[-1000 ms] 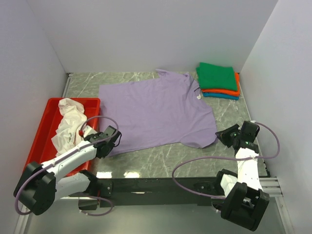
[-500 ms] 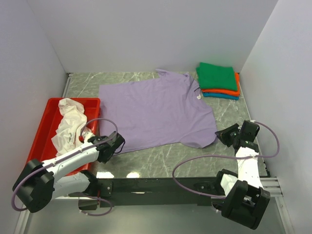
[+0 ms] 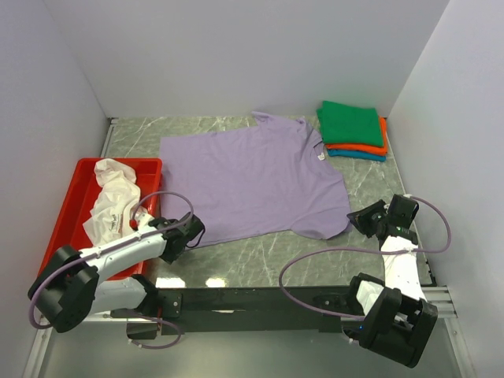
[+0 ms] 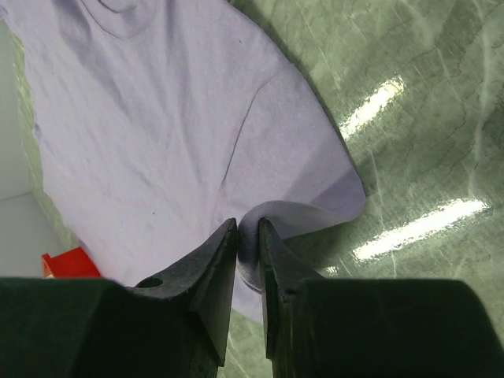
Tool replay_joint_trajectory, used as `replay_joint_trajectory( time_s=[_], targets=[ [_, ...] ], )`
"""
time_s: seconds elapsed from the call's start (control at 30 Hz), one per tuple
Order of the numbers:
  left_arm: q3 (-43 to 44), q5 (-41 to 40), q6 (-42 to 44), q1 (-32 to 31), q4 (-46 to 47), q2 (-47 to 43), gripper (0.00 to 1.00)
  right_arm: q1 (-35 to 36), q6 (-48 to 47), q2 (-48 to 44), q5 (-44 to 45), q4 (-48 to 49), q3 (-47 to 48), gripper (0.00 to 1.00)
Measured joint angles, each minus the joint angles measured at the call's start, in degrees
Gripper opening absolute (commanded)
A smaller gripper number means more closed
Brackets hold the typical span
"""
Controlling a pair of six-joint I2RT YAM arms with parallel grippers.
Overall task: Fold and stack the t-shirts
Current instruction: Fold the tshirt
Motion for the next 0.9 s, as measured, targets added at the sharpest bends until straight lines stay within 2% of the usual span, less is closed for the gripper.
replay_joint_trajectory(
  time_s=[0.1, 0.13, 0.17, 0.3, 0.6, 0.8, 0.9],
  targets=[
    [0.0, -0.9, 0.0, 0.0, 0.4, 0.5, 0.23, 0.0, 0.0, 0.1, 0.0, 0.2, 0.0, 0.22],
    [0.0, -1.1, 0.2, 0.0, 0.6, 0.7, 0.07, 0.0, -0.1, 0.1, 0.0, 0.2, 0.0, 0.21],
    [0.0, -1.3, 0.1, 0.0, 0.7, 0.8, 0.02, 0.0, -0.2, 0.2, 0.0, 0.3, 0.0, 0.21],
    [0.5, -2.2, 0.6, -0.1, 0.2, 0.5, 0.01, 0.0, -0.3, 0.2, 0.0, 0.2, 0.0, 0.19],
    [4.1, -3.8, 1.2, -0.1, -4.7, -11.1, 0.01, 0.0, -0.2, -0.5, 0.1, -1.0, 0.1, 0.0],
    [4.7, -4.7, 1.5, -0.1, -8.2, -16.3, 0.01, 0.0, -0.1, -3.5, 1.6, -4.3, 0.3, 0.0],
    [4.7, -4.7, 1.5, -0.1, -9.7, -17.0, 0.0, 0.0, 0.1, -7.8, 3.7, -7.2, 0.4, 0.0]
  ],
)
